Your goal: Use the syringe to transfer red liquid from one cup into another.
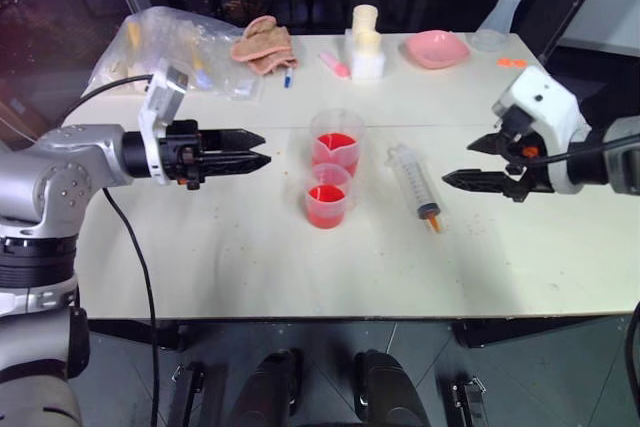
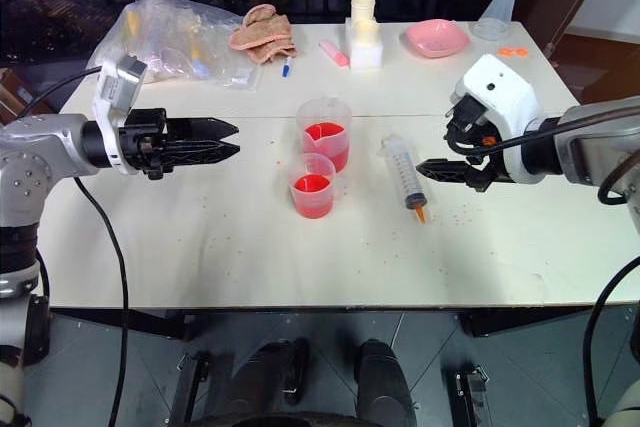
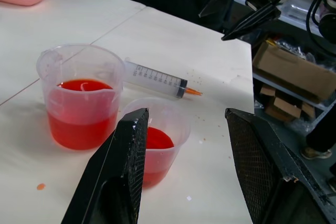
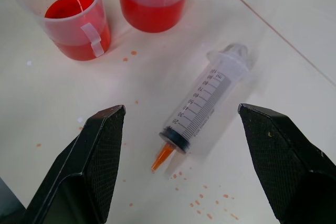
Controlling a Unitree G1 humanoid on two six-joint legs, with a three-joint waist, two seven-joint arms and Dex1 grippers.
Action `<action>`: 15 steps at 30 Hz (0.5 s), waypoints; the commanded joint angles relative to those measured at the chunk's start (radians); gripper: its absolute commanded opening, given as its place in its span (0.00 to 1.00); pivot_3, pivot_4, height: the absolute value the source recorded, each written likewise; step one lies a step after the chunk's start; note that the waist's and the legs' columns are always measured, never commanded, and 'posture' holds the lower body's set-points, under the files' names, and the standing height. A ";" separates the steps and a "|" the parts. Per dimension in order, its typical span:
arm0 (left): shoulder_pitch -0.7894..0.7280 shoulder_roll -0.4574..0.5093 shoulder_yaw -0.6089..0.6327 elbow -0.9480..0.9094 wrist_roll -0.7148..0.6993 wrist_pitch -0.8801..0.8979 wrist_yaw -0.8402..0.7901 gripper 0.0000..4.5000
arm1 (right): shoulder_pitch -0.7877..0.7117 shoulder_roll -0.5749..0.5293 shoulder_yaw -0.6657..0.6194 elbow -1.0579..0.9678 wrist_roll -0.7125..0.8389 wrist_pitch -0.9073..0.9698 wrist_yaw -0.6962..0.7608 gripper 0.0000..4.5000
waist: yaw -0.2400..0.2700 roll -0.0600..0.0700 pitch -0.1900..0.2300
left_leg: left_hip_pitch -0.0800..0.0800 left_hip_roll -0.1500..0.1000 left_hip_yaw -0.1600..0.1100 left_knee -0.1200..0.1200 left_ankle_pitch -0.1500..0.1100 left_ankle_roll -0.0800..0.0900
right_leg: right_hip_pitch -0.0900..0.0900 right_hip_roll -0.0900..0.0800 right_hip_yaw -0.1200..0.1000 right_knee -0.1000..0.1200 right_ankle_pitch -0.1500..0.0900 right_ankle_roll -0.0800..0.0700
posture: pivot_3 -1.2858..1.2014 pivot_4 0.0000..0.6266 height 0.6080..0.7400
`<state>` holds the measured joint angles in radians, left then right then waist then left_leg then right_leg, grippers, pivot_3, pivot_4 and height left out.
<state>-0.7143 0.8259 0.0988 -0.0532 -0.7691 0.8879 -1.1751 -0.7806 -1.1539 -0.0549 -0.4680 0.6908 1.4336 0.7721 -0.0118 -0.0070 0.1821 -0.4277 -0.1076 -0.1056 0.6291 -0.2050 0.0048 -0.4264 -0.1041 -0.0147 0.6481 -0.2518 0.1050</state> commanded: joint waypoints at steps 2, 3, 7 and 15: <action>-0.020 0.020 0.010 -0.017 0.005 -0.004 0.000 0.54 | -0.016 -0.003 -0.016 -0.016 0.010 0.001 -0.006 0.80 | 0.000 0.000 0.000 | 0.000 0.000 0.000 0.000 0.000 0.000 | 0.000 0.000 0.000 0.000 0.000 0.000 | 0.52 0.24 1.00; -0.024 0.013 0.022 -0.015 -0.010 0.012 0.011 0.54 | -0.017 -0.003 -0.014 -0.015 0.011 0.003 -0.007 0.80 | 0.000 0.000 0.000 | 0.000 0.000 0.000 0.000 0.000 0.000 | 0.000 0.000 0.000 0.000 0.000 0.000 | 0.52 0.24 1.00; -0.022 0.016 0.022 -0.024 -0.014 0.016 0.017 0.54 | -0.017 -0.001 -0.012 -0.014 0.014 0.004 -0.008 0.80 | 0.000 0.000 0.000 | 0.000 0.000 0.000 0.000 0.000 0.000 | 0.000 0.000 0.000 0.000 0.000 0.000 | 0.52 0.24 1.00; -0.016 0.019 0.027 -0.038 -0.017 0.019 0.029 0.54 | -0.033 -0.010 0.021 -0.010 0.025 0.031 -0.003 0.80 | 0.000 0.000 0.000 | 0.000 0.000 0.000 0.000 0.000 0.000 | 0.000 0.000 0.000 0.000 0.000 0.000 | 0.52 0.24 1.00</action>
<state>-0.7151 0.8279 0.0941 -0.0623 -0.7750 0.9114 -1.1484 -0.7868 -1.1506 -0.0242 -0.4672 0.7114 1.4598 0.7650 -0.0123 -0.0070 0.1821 -0.4277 -0.1076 -0.1056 0.6290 -0.2051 0.0047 -0.4266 -0.1041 -0.0145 0.6480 -0.2518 0.1050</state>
